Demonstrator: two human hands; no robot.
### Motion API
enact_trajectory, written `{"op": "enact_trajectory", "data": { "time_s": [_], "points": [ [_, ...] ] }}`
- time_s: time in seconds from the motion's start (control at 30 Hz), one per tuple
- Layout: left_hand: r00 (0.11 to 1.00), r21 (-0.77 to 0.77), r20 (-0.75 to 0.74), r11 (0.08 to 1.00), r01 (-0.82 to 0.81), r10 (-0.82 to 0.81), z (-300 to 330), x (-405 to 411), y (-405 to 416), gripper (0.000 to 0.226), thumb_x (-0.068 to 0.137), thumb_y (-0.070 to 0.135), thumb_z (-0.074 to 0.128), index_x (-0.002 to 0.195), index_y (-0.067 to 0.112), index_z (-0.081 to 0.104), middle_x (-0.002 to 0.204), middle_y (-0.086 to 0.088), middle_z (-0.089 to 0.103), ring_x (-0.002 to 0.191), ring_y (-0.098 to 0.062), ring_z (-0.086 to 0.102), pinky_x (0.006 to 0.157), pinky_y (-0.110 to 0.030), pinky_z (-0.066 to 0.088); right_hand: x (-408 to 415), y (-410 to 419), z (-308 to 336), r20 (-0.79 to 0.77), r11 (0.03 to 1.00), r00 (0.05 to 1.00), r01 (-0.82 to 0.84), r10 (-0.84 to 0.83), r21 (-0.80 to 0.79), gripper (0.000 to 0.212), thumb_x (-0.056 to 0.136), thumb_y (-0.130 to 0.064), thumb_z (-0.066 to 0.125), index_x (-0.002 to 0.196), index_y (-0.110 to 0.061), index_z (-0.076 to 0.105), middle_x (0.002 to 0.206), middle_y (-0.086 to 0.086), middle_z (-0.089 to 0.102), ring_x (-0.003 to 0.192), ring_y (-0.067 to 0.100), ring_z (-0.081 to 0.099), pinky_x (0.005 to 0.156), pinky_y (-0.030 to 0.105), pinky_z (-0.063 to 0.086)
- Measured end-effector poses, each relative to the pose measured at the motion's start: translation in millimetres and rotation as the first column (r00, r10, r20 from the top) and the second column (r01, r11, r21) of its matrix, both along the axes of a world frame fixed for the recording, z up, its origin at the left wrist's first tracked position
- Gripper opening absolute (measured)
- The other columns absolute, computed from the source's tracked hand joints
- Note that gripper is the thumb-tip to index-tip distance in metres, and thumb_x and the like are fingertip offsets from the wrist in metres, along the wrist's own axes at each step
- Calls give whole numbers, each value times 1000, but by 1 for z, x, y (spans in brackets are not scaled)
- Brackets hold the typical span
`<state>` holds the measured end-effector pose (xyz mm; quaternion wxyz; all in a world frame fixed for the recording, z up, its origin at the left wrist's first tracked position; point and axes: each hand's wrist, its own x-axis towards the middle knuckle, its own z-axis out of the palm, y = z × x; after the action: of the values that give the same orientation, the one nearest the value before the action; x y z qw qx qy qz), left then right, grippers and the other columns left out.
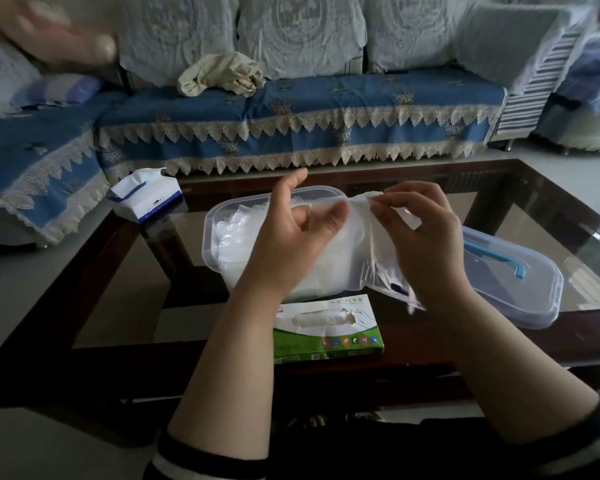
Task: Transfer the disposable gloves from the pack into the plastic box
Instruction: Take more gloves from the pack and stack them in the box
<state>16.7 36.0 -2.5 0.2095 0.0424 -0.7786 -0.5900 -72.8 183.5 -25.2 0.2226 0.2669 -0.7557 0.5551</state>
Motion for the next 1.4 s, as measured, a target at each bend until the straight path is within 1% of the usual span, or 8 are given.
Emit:
{"op": "enact_trajectory", "data": {
  "time_s": [0.13, 0.27, 0.4, 0.5, 0.67, 0.93, 1.1, 1.4],
  "points": [
    [963, -147, -179, 962, -230, 203, -1, -19, -2, 67, 90, 11, 66, 145, 30, 32, 91, 1, 68, 74, -6, 67, 67, -16, 54, -20, -21, 10, -198, 982, 977, 105, -73, 159, 27, 83, -35, 62, 94, -13, 74, 103, 0, 60, 101, 26, 53, 86, 34, 43],
    [876, -63, -217, 890, -452, 430, -6, -41, -35, 24, 94, 8, 60, 111, 22, 50, 94, 4, 64, 66, -13, 64, 54, -25, 53, -50, -60, 21, -466, 888, 885, 225, -13, 401, 22, 84, -33, 63, 96, -18, 74, 112, 5, 63, 108, 32, 53, 93, 41, 39],
    [798, -377, -97, 720, -582, 594, -24, -56, -76, 24, 95, 3, 49, 89, 22, 62, 89, 8, 65, 85, -19, 64, 66, -27, 44, -66, -99, 11, -537, 741, 822, 238, 191, 627, 33, 82, -35, 67, 111, -21, 68, 119, 6, 59, 111, 29, 52, 96, 43, 41],
    [789, -582, 46, 658, -478, 613, -28, -56, -91, 30, 96, 1, 46, 106, 20, 67, 111, 3, 67, 95, -13, 59, 74, -27, 44, -62, -104, 4, -446, 680, 827, 110, 343, 725, 41, 87, -43, 59, 121, -21, 62, 119, 5, 57, 110, 24, 52, 92, 38, 45],
    [749, -765, 285, 613, -198, 597, -33, -59, -100, 32, 96, 3, 51, 122, 15, 65, 123, -7, 62, 110, -23, 59, 91, -32, 45, -71, -109, -2, 128, 283, 914, -249, 385, 926, 65, 81, -66, 55, 135, -32, 45, 128, -4, 52, 115, 15, 50, 90, 31, 41],
    [513, -779, 601, 592, 205, 613, -45, -68, -102, 60, 86, 25, 66, 140, 10, 43, 139, -16, 44, 120, -34, 50, 97, -43, 47, -80, -134, -19, 172, -51, 923, -164, 345, 985, 56, 94, -33, 57, 145, -24, 37, 140, 8, 47, 125, 26, 48, 104, 35, 36],
    [448, -757, 637, 618, 210, 627, -39, -70, -100, 75, 87, 18, 65, 151, 14, 27, 159, -11, 4, 142, -39, 18, 109, -51, 35, -70, -103, 9, 69, 75, 945, -97, 319, 992, 62, 86, -40, 66, 141, -21, 43, 143, 3, 45, 133, 23, 40, 109, 41, 35],
    [600, -931, 355, 329, 158, 717, -24, -47, -89, 51, 91, 21, 58, 139, 11, 47, 142, -10, 33, 129, -34, 28, 103, -41, 33, -18, -16, 20, -40, 734, 998, -11, 53, 679, 37, 87, -37, 58, 120, -21, 61, 113, -5, 57, 103, 14, 55, 91, 31, 48]
  ]
}}
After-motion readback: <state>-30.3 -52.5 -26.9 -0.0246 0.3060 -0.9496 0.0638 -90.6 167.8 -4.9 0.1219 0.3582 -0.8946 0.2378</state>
